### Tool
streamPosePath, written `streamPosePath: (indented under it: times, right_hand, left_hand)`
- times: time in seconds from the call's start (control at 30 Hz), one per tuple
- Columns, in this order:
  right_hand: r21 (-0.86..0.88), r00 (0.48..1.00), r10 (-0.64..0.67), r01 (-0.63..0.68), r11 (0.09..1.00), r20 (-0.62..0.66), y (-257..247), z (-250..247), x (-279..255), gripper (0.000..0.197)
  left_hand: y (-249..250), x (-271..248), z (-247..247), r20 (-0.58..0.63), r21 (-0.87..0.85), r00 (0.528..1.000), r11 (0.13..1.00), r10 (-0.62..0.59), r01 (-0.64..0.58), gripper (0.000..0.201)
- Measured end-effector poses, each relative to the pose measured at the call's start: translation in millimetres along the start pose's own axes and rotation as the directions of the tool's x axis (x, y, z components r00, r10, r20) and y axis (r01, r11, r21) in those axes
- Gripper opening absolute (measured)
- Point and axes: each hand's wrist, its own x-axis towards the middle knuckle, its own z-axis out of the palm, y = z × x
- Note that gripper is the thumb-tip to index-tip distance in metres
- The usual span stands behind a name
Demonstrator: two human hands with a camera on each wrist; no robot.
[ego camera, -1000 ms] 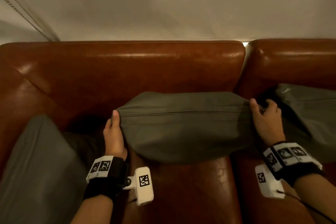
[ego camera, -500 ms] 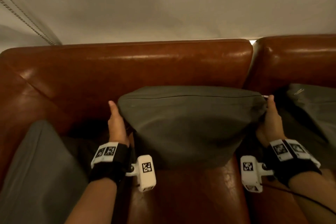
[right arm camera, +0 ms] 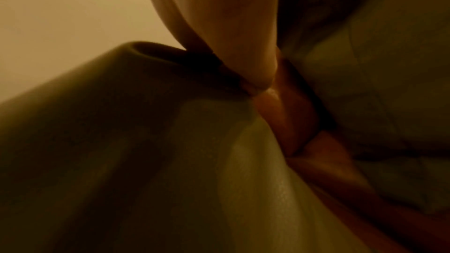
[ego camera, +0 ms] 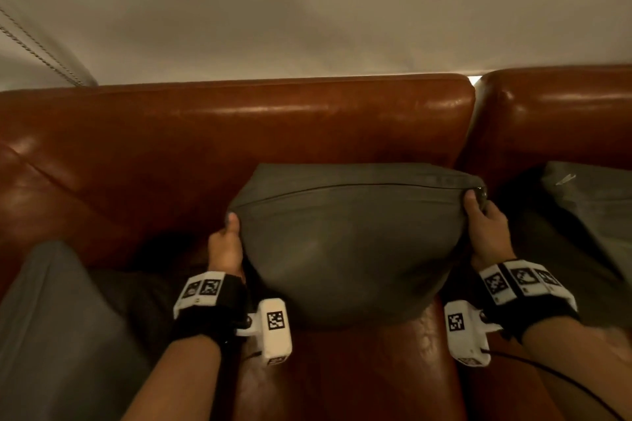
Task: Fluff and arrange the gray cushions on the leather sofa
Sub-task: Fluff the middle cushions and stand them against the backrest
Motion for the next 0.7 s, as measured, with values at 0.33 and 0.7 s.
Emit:
streamPosePath:
  times: [0.33, 0.7]
  right_hand:
    - [0.076, 0.998, 0.008, -0.013, 0.997, 0.063, -56.0, -10.0, -9.1, 0.031]
    - [0.101, 0.977, 0.200, -0.207, 0.973, 0.071, -41.0, -11.0, 22.4, 0.072]
  left_hand:
    - [40.9, 11.4, -6.9, -0.030, -0.193, 0.996, 0.977, 0.082, -0.086, 0.048]
    - [28.7, 25.2, -4.8, -0.018, -0.106, 0.998, 0.993, -0.053, 0.051, 0.059]
